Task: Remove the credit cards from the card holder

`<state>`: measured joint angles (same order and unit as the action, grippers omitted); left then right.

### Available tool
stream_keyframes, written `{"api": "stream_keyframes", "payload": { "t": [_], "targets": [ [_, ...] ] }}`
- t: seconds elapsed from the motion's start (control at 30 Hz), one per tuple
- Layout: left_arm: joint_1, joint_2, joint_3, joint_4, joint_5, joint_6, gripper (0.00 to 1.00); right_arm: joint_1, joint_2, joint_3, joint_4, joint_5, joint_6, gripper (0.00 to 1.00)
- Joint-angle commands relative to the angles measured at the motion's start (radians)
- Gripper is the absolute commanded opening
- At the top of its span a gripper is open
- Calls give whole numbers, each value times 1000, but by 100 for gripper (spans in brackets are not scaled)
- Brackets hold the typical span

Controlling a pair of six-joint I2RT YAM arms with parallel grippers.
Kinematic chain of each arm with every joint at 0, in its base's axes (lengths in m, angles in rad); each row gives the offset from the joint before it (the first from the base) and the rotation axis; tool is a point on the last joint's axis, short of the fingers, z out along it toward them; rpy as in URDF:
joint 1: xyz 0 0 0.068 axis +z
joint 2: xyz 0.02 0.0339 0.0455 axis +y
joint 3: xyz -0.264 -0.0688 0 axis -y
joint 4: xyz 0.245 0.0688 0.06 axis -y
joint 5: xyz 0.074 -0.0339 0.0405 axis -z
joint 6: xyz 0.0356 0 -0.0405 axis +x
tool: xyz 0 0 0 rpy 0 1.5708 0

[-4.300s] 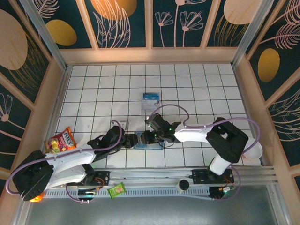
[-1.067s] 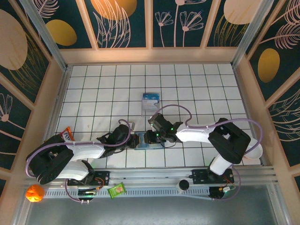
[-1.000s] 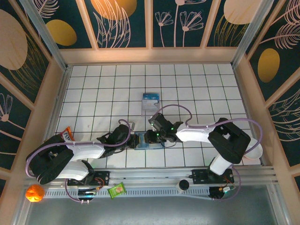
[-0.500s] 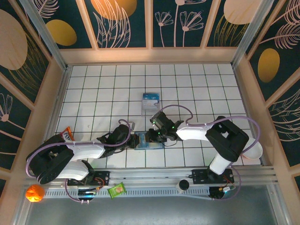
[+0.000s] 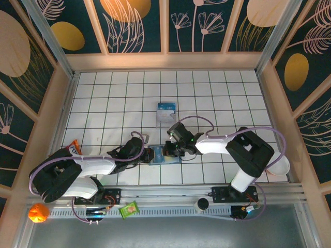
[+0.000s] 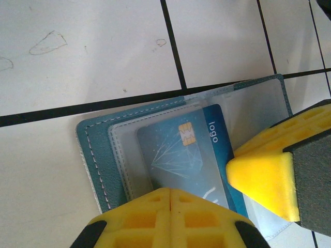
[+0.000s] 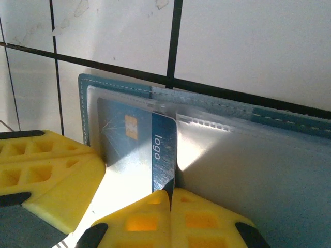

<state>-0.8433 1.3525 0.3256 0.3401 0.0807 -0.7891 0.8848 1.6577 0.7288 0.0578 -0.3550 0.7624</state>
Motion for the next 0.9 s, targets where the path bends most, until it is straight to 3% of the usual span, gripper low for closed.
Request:
{"api": "stream_keyframes", "payload": {
  "t": [0.0, 0.23, 0.47, 0.6, 0.87],
  "targets": [
    [-1, 10, -8, -85, 4, 19, 0, -7, -32, -37, -5, 6, 29, 0],
    [1, 9, -5, -89, -3, 29, 0, -23, -114, -68, -61, 37, 42, 0],
    [2, 4, 8, -95, -9, 45, 0, -1, -190, -18, -212, 144, 20, 0],
    [3, 4, 13, -93, -17, 56, 0, 42, -200, 42, -322, 244, 15, 0],
    [6, 15, 17, -73, -16, 68, 0, 80, -151, 128, -429, 313, 5, 0]
  ]
}}
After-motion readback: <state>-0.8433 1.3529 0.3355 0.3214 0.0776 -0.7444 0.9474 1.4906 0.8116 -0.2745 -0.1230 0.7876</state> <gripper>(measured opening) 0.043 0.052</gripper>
